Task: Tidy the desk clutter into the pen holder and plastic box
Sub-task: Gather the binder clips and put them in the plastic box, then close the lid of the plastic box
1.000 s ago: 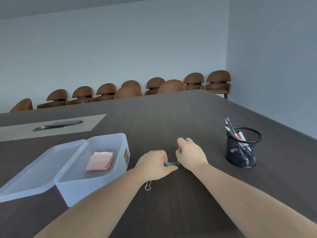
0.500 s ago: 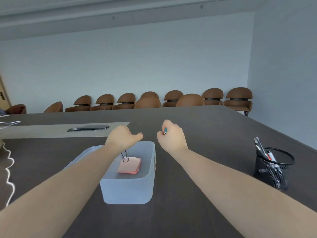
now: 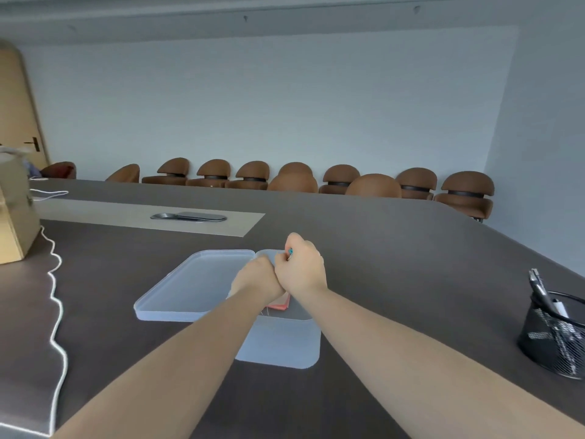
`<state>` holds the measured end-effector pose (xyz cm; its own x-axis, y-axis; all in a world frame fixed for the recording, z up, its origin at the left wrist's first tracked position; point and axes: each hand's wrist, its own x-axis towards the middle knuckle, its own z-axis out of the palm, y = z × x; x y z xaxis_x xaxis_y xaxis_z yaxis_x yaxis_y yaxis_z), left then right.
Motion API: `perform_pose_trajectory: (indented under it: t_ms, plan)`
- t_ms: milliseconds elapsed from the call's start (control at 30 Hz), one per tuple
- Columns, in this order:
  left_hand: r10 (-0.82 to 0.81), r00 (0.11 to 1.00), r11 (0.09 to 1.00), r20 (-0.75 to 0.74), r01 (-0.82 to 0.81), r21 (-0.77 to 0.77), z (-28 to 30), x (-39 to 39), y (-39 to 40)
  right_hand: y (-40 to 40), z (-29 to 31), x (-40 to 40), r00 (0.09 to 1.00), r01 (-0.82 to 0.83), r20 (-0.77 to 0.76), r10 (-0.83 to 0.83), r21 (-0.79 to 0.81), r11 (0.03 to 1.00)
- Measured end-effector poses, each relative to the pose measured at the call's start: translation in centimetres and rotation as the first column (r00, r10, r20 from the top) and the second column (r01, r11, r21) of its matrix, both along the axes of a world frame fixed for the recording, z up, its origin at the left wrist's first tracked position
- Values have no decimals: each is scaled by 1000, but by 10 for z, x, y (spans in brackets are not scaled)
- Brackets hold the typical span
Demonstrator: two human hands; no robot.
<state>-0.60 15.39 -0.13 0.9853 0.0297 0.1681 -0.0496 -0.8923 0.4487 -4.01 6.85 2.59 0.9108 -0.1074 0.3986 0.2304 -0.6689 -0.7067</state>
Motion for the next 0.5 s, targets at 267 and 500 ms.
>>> perform_pose_trajectory:
  t_ms: [267, 500]
  plan:
    - [-141, 959, 983, -248, 165, 81, 3, 1, -1, -6, -3, 3, 969, -21, -248, -17, -152, 988]
    - [-59, 990, 982, -131, 81, 170, 23, -17, 13, -4, 5, -7, 950, -49, -312, -23, -220, 974]
